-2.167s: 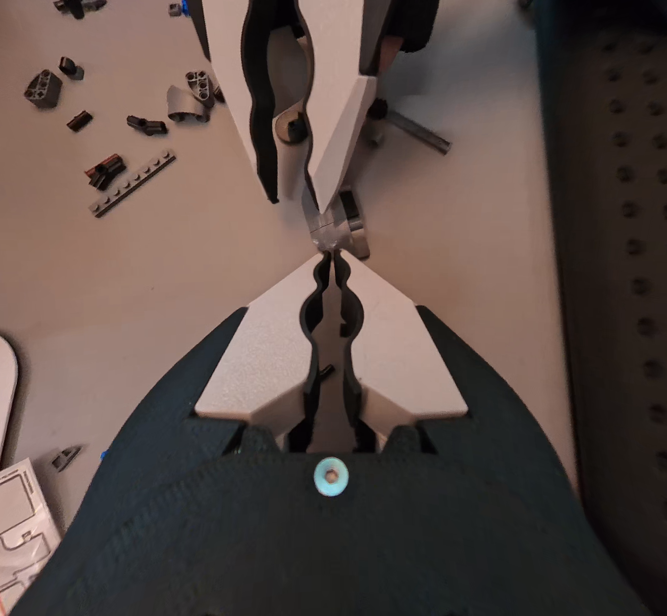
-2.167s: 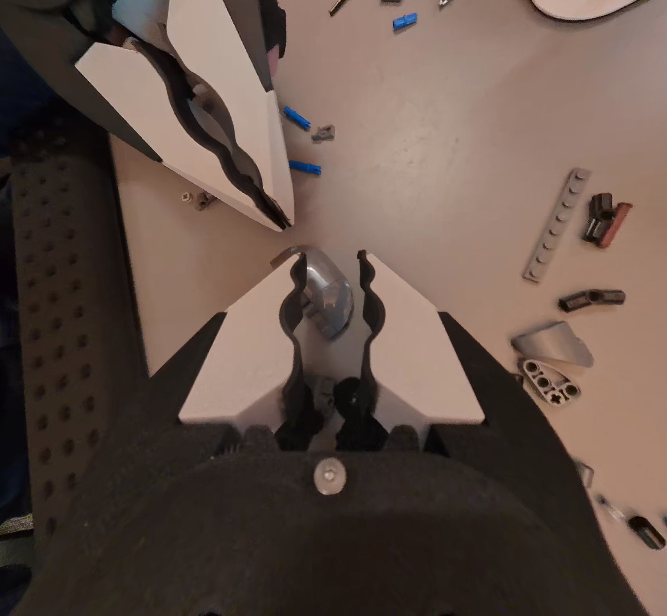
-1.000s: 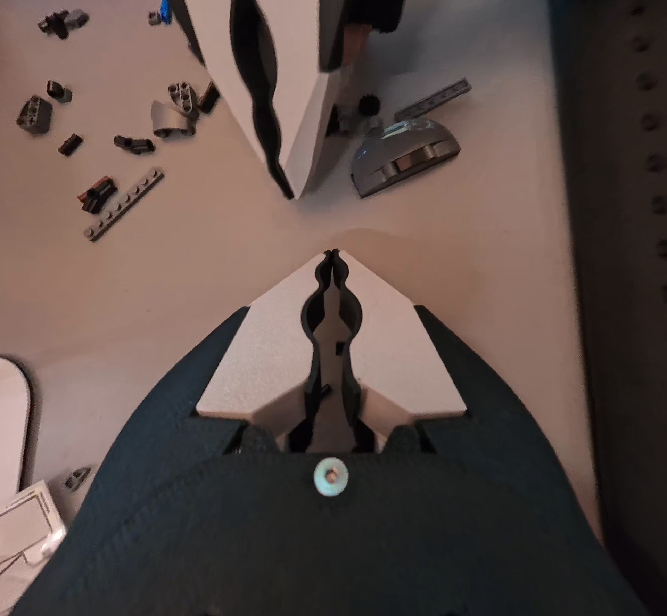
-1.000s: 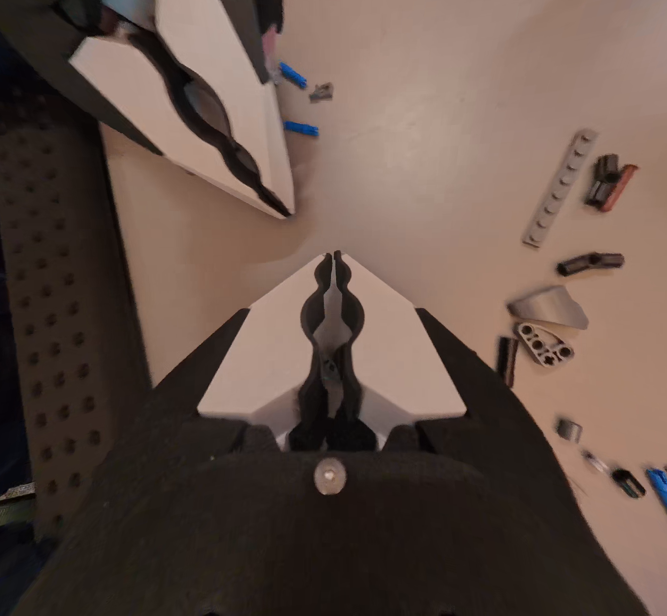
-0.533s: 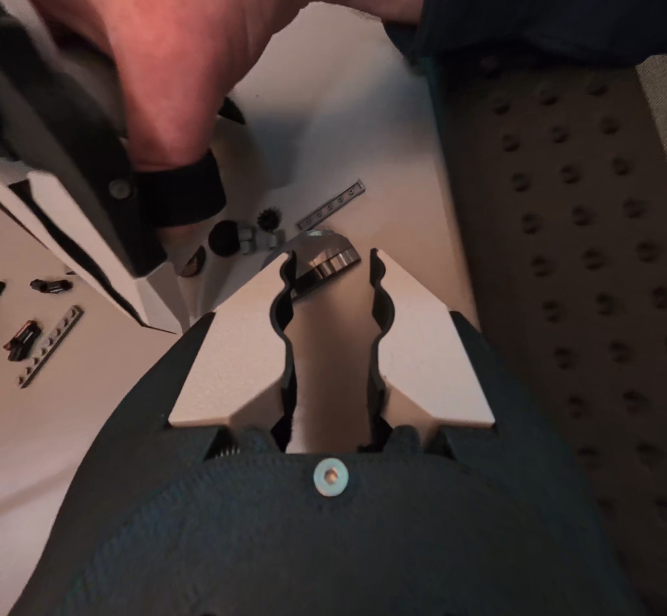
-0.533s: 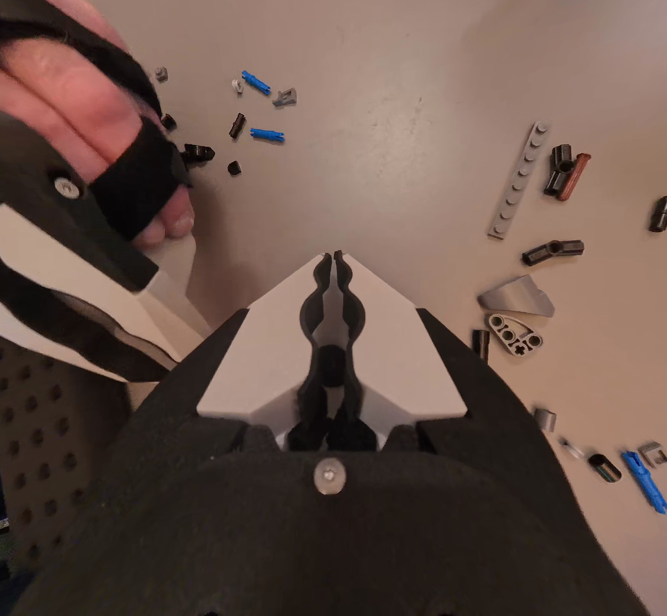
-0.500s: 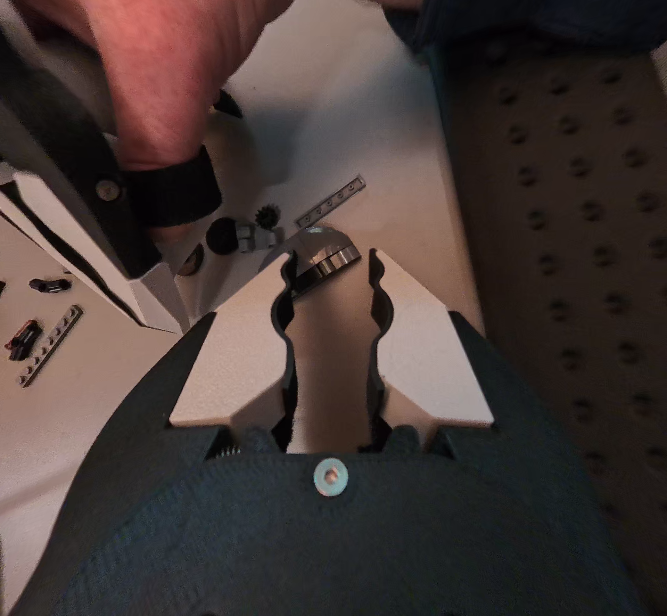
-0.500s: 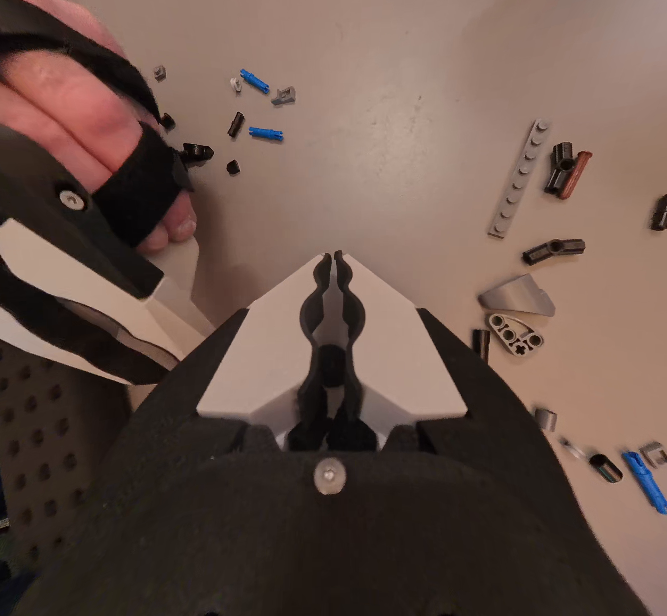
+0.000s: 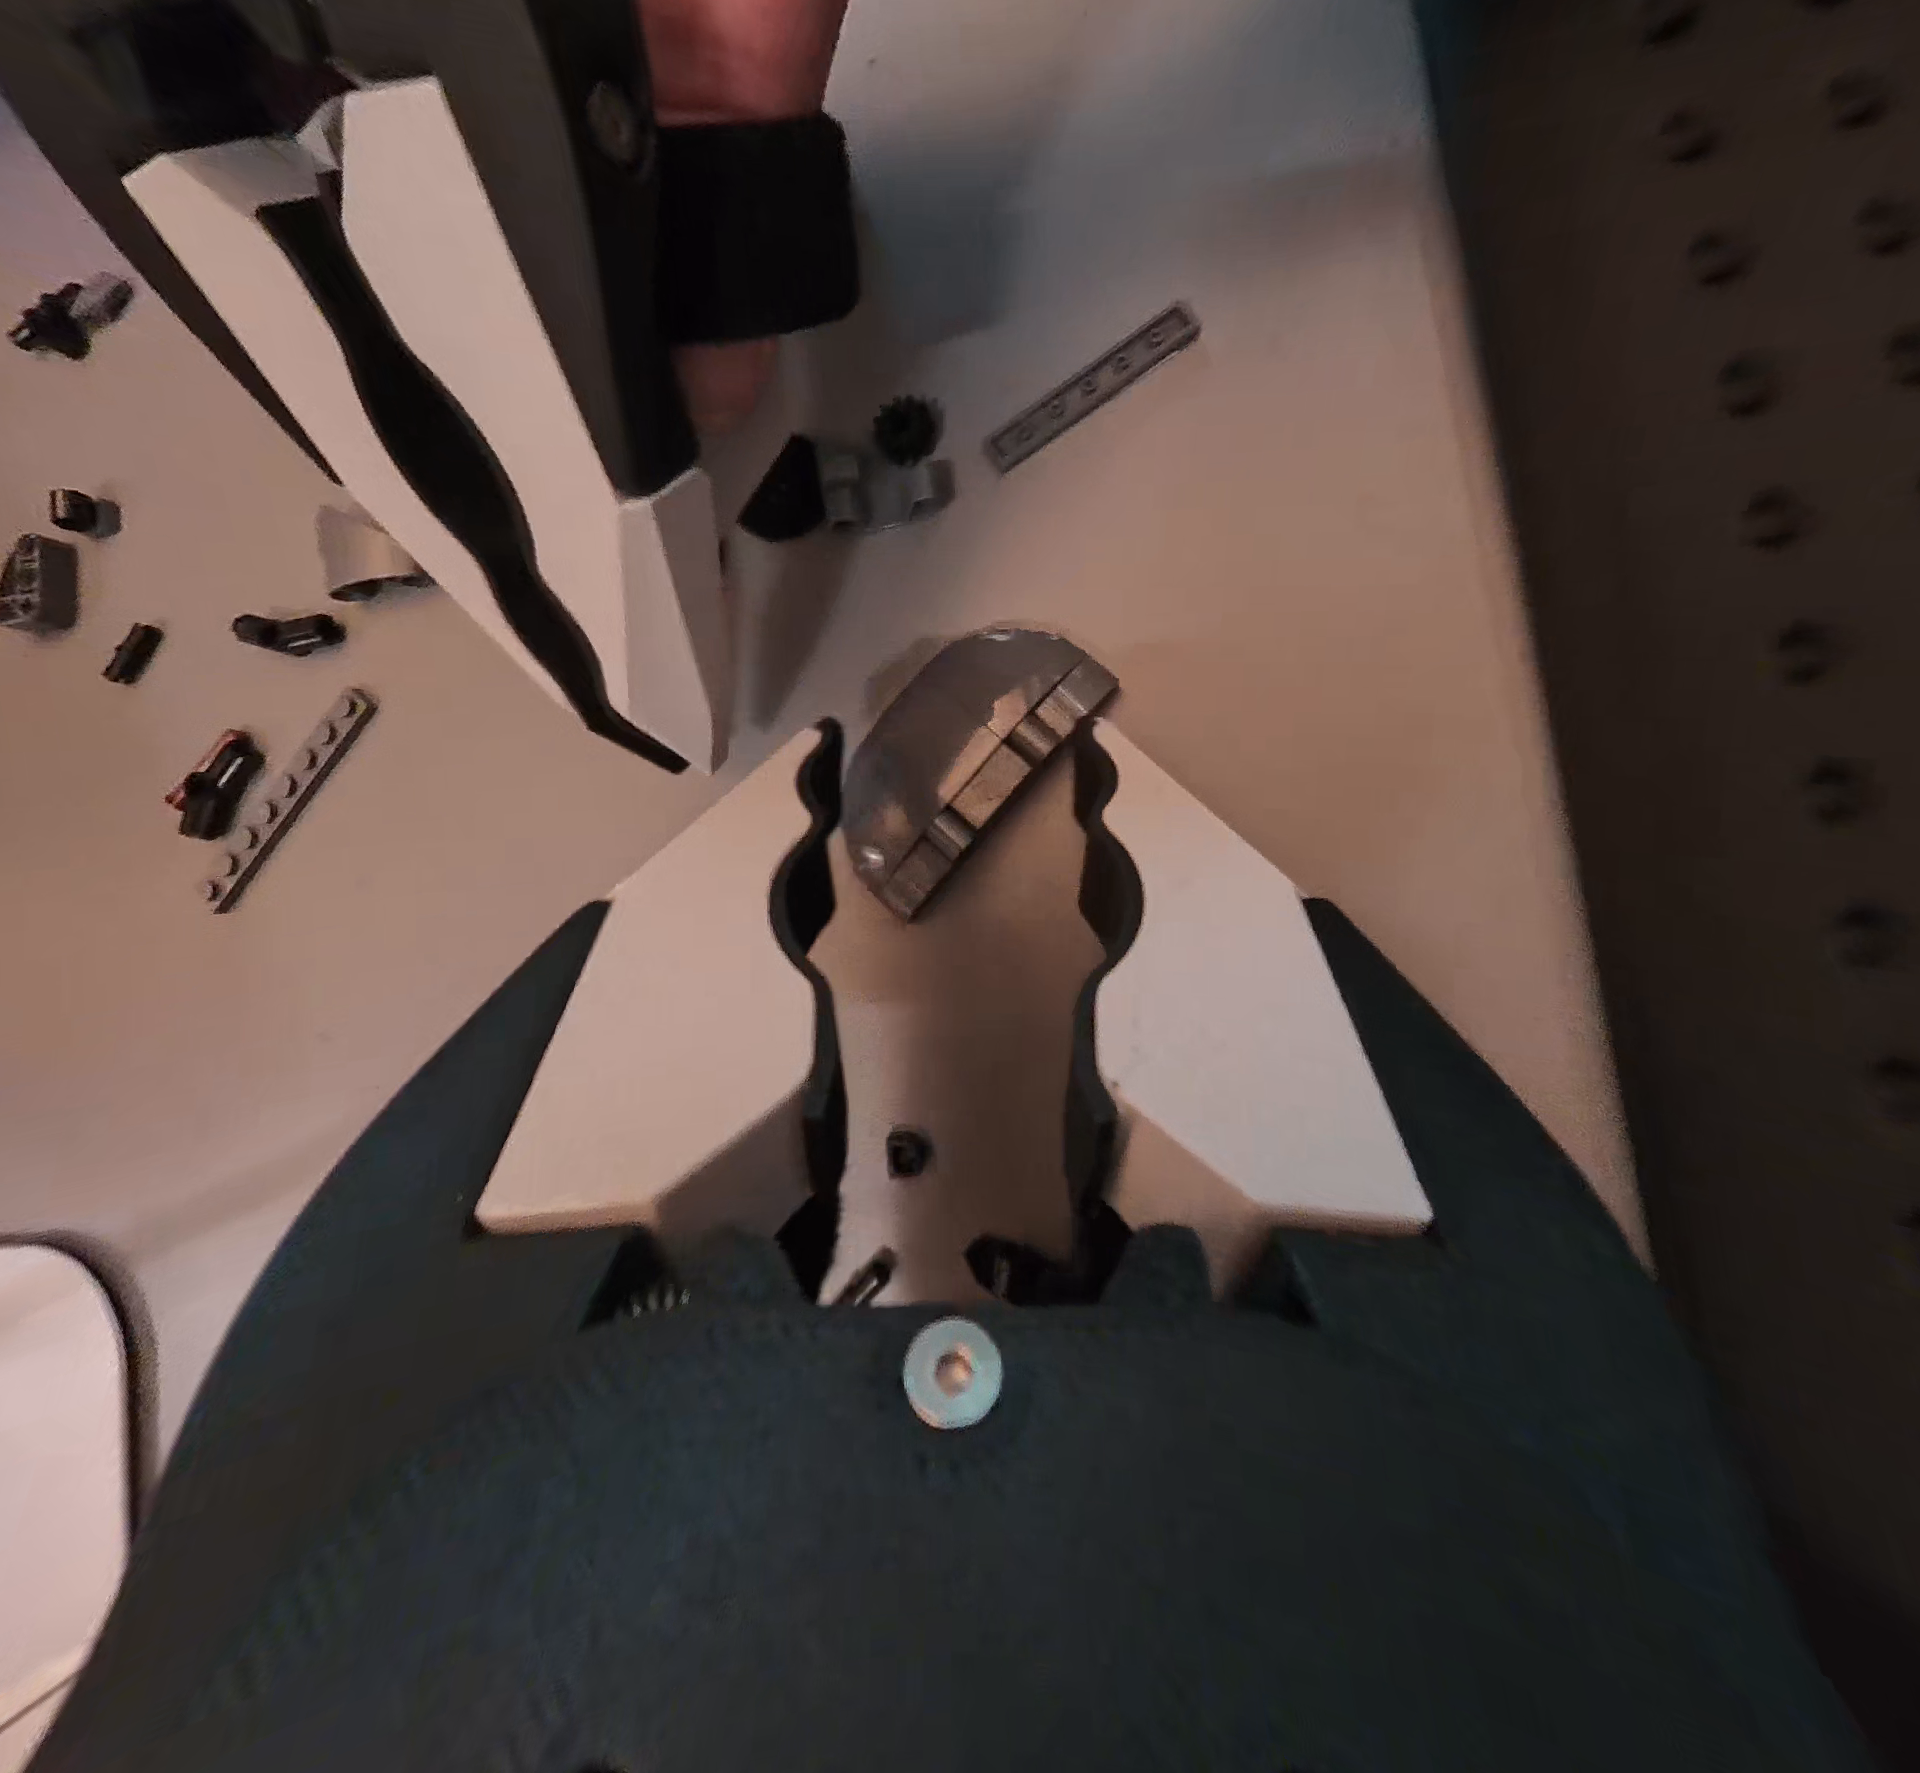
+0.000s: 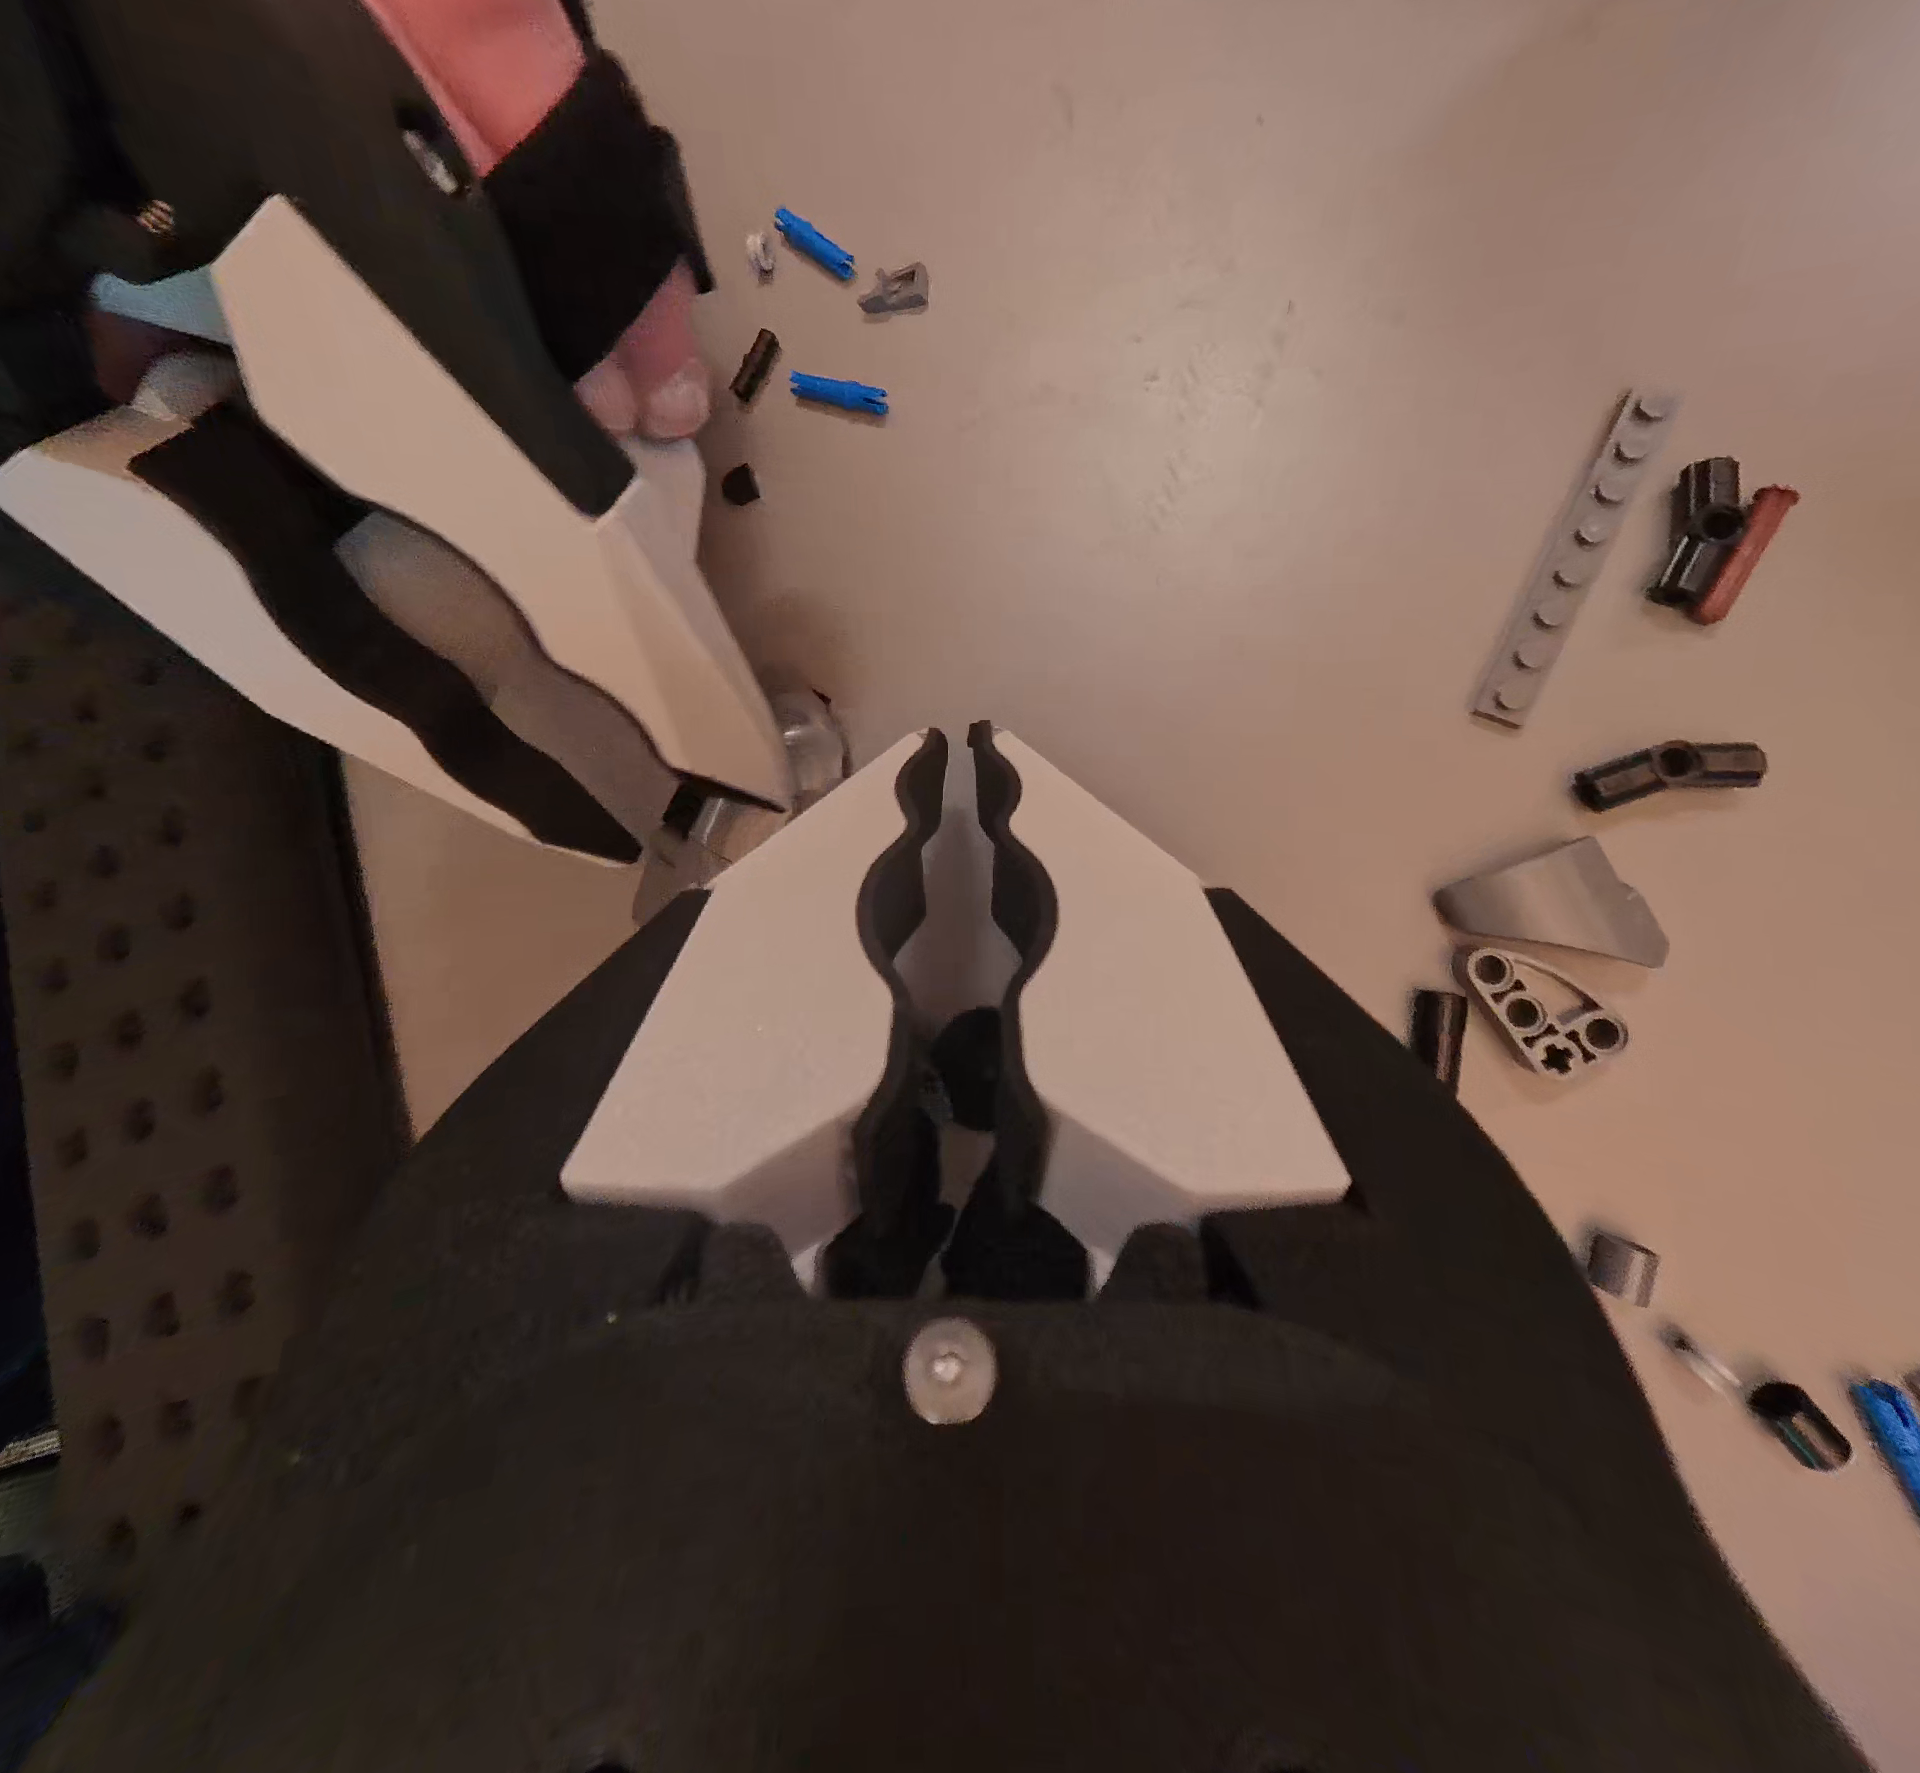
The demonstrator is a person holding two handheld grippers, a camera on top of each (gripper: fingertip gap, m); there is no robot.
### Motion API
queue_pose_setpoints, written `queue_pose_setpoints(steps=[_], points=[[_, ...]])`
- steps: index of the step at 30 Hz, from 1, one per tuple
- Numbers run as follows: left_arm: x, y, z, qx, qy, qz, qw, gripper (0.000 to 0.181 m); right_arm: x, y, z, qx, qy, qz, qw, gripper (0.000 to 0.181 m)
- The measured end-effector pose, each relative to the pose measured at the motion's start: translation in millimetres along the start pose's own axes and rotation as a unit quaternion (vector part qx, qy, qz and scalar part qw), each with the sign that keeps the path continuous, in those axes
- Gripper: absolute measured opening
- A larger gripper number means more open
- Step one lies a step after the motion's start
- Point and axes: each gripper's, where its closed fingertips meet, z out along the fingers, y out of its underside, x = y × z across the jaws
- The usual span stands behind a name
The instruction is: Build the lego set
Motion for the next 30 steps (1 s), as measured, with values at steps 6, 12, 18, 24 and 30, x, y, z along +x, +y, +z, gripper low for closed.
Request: queue_pose_setpoints(steps=[6, 12, 18, 24, 30], points=[[5, 2, 10, -0.01, 0.017, -0.004, 1.0, 0.039, -1, 2, 2, -0.007, 0.0, -0.006, 1.0, 0.005], [2, 1, 2, 0.014, 0.027, -0.032, 0.999, 0.027, 0, -1, 0, 0.002, 0.002, -0.003, 1.0, 0.006], [-14, 8, -8, 0.047, 0.037, -0.111, 0.992, 0.021, -2, -9, -7, 0.034, -0.01, 0.002, 0.999, 0.008], [-24, 13, -16, 0.076, 0.059, -0.181, 0.979, 0.017, -17, -15, -14, 0.055, -0.043, -0.029, 0.997, 0.015], [-32, 15, -18, 0.116, 0.096, -0.259, 0.954, 0.017, -27, -2, 7, -0.009, -0.024, -0.11, 0.994, 0.029]])
